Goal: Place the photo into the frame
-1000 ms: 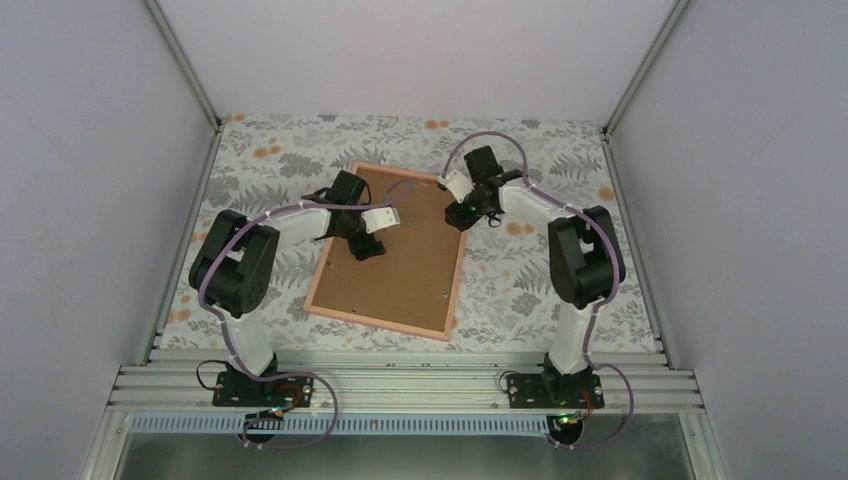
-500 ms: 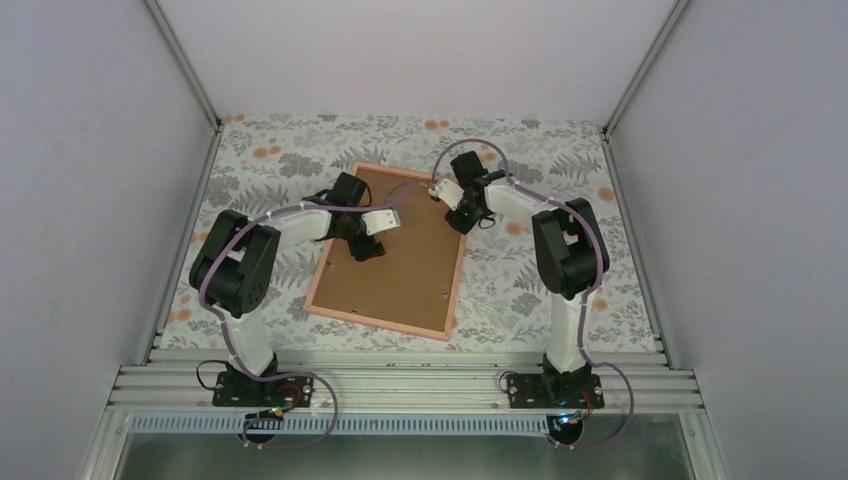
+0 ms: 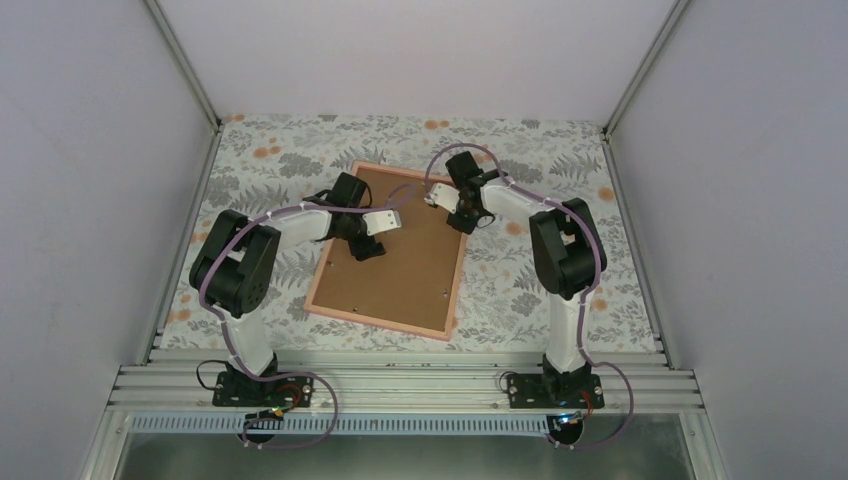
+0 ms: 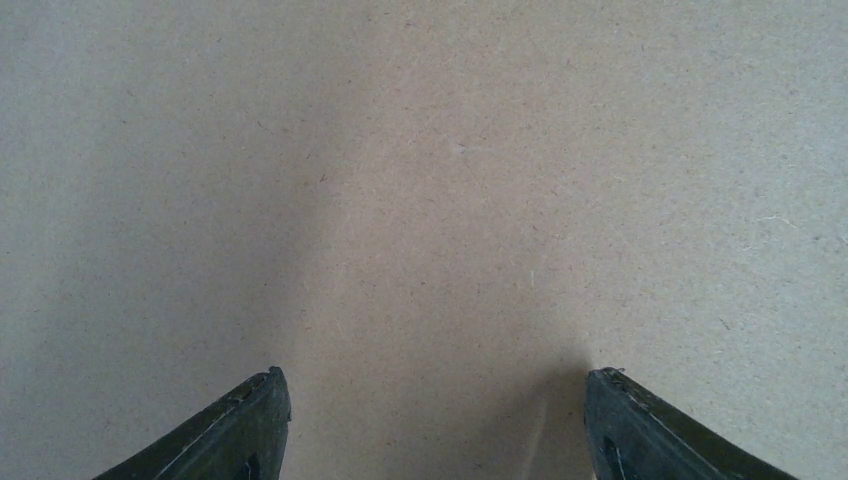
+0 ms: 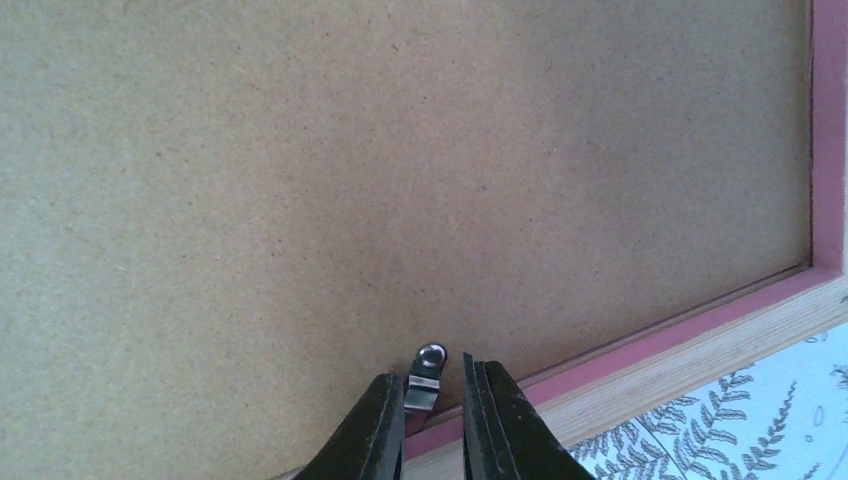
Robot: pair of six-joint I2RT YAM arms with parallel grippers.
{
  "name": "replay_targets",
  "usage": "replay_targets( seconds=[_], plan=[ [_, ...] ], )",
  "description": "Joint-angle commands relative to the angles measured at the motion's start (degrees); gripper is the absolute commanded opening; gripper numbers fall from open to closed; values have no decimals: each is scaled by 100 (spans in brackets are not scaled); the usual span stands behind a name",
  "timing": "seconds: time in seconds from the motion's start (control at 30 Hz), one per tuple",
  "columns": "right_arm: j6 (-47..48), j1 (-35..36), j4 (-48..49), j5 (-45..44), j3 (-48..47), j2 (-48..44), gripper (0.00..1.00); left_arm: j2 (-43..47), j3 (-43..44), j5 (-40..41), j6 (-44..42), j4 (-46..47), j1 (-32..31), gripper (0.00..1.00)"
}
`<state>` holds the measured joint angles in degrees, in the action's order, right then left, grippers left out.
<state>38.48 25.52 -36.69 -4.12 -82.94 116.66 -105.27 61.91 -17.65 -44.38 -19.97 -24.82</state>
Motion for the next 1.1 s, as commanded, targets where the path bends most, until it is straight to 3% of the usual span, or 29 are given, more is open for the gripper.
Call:
replay_targets(
  seconds=[0.0,0.27,0.4,0.53,0.6,0.7,0.77,0.8,0.87,0.97,1.07],
  plan=[
    [430,18,75,-486,-108,-20,16,-156,-147,150,-175,-51,32,73],
    [165,-4,85,-4,-410,-263,20,269,-128,-86,-65,101,39,75],
    [-277,-79,-10,739,-646,-593,32,834,-44,-300,76,320,39,83],
    [-589,-161,146,1062,-577,-957,44,1444,8,-332,157,614,39,100],
    [-720,-255,208,1216,-562,-1141,48,1797,86,-343,145,689,39,100],
    [-1027,-493,407,1460,-515,-1526,66,2540,138,-456,-13,854,43,100],
    [-1287,-735,690,1766,-333,-1914,87,2998,51,-906,-278,923,47,100],
    [-1427,-847,874,1970,-162,-2059,98,3117,34,-1271,-395,822,52,100],
    [-1630,-964,1362,2412,322,-2506,100,2998,103,-2056,-1049,63,35,100],
    [-1817,-969,1285,2834,592,-2372,100,2197,800,-2830,-2392,-2116,-12,100],
    [-1439,-973,-4,3947,242,-1733,100,1839,685,-2927,-1960,-1697,-46,100]
  ],
)
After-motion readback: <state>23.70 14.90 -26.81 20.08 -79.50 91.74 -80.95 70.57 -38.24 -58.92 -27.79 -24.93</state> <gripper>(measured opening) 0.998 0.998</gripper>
